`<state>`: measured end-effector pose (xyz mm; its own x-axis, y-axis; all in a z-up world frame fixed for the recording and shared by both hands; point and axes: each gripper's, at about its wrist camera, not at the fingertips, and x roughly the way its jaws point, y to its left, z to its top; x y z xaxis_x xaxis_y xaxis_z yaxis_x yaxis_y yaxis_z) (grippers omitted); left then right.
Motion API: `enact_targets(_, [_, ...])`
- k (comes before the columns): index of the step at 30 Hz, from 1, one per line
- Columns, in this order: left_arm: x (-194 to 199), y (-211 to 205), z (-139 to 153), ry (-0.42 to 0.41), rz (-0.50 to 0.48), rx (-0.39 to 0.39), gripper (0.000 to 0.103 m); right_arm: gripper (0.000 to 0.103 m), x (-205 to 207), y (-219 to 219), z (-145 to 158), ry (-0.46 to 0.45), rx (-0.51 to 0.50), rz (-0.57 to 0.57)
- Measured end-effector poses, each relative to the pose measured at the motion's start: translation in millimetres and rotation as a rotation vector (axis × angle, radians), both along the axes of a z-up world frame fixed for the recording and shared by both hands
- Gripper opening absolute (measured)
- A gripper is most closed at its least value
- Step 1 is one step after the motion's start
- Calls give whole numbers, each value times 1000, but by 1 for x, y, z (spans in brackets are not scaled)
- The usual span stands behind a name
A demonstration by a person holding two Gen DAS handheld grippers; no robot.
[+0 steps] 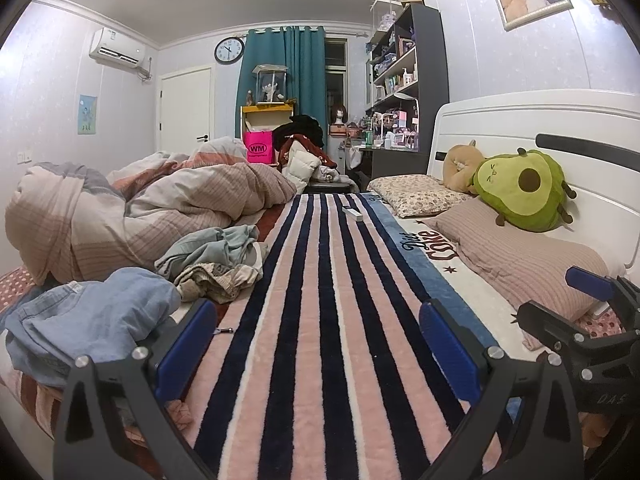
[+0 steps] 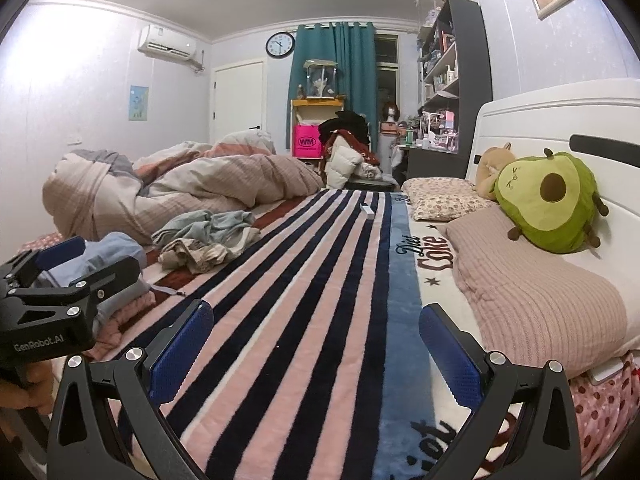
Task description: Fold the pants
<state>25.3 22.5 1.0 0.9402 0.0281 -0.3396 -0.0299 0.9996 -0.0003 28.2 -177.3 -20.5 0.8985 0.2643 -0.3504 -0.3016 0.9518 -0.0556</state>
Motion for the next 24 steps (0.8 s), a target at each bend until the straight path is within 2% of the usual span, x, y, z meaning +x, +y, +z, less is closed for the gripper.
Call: enact_targets(24, [-1, -2, 2, 5, -14, -2, 100, 102, -3, 4, -1, -5, 0, -10])
